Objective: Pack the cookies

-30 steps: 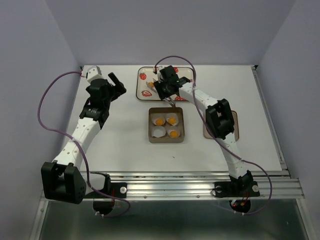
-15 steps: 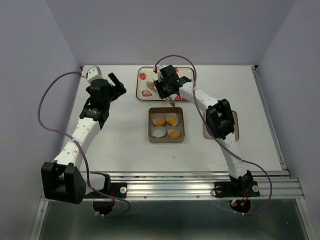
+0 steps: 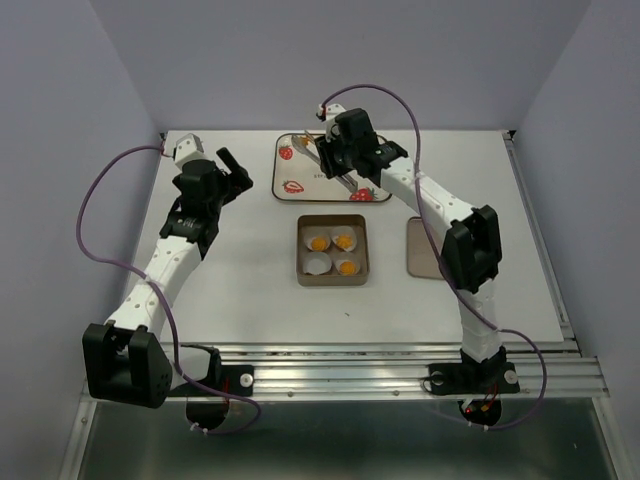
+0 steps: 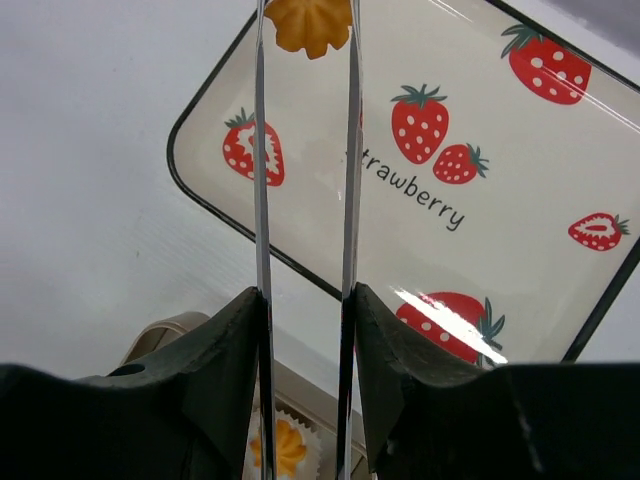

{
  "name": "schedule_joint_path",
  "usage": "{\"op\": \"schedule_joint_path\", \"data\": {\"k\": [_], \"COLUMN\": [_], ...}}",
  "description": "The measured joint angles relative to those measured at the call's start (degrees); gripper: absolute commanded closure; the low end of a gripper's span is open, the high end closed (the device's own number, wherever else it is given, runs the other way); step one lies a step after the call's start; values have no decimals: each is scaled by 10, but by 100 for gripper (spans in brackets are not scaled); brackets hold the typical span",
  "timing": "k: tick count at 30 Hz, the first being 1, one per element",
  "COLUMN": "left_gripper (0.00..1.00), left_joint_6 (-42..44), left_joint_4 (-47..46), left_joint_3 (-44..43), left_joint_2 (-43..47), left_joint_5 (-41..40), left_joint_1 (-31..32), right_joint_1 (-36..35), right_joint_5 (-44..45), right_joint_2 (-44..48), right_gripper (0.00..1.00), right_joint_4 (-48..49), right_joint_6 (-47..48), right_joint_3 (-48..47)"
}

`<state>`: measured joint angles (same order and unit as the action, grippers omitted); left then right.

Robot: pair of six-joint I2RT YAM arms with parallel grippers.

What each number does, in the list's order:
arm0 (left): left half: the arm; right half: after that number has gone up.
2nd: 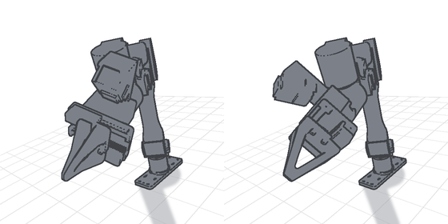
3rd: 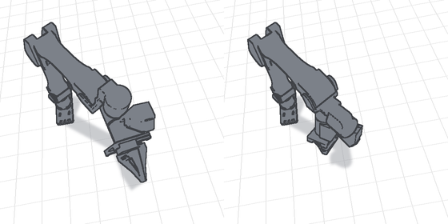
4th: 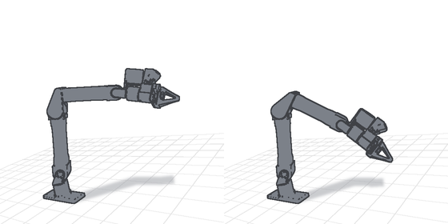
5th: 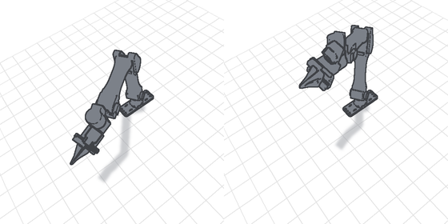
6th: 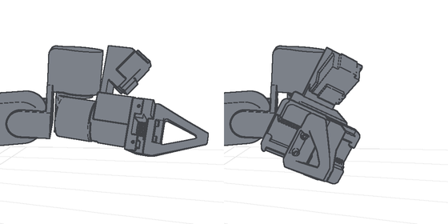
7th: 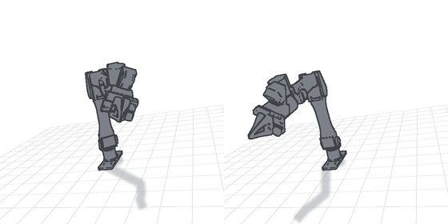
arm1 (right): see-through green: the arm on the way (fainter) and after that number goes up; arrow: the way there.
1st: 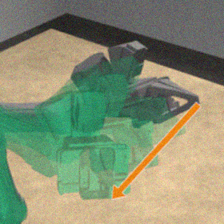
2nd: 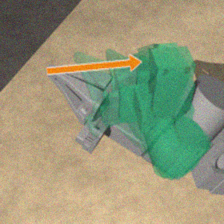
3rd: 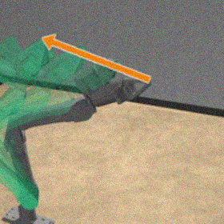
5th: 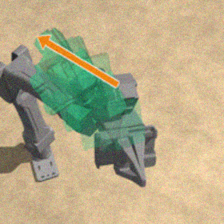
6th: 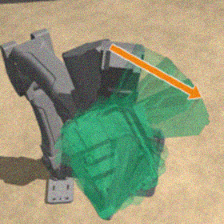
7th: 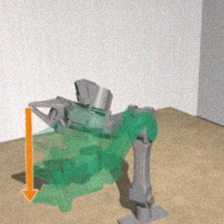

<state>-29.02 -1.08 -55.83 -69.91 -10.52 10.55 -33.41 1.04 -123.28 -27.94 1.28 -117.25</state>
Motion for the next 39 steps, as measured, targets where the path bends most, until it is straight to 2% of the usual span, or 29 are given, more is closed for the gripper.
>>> {"op": "schedule_joint_path", "data": {"k": [5,13,17,24,31,39], "left_gripper": [1,1,1,1,1,1], "left_joint_6": [0,3,5,15,18,18], "left_joint_4": [-1,-8,-13,-26,-25,-25], "left_joint_3": [3,16,16,16,16,16], "left_joint_2": [3,11,11,4,-1,-1], "left_joint_5": [1,12,19,26,26,26], "left_joint_1": [0,0,0,0,0,0], "right_joint_1": [0,-8,-29,-58,-72,-79], "right_joint_5": [-21,-74,-105,-139,-152,-173], "right_joint_2": [73,274,359,419,420,420], "right_gripper": [63,62,61,61,61,61], "right_joint_4": [19,29,25,-12,-74,-99], "right_joint_6": [-3,-39,-48,-51,-52,-51], "right_joint_3": [89,348,419,467,494,495]}}
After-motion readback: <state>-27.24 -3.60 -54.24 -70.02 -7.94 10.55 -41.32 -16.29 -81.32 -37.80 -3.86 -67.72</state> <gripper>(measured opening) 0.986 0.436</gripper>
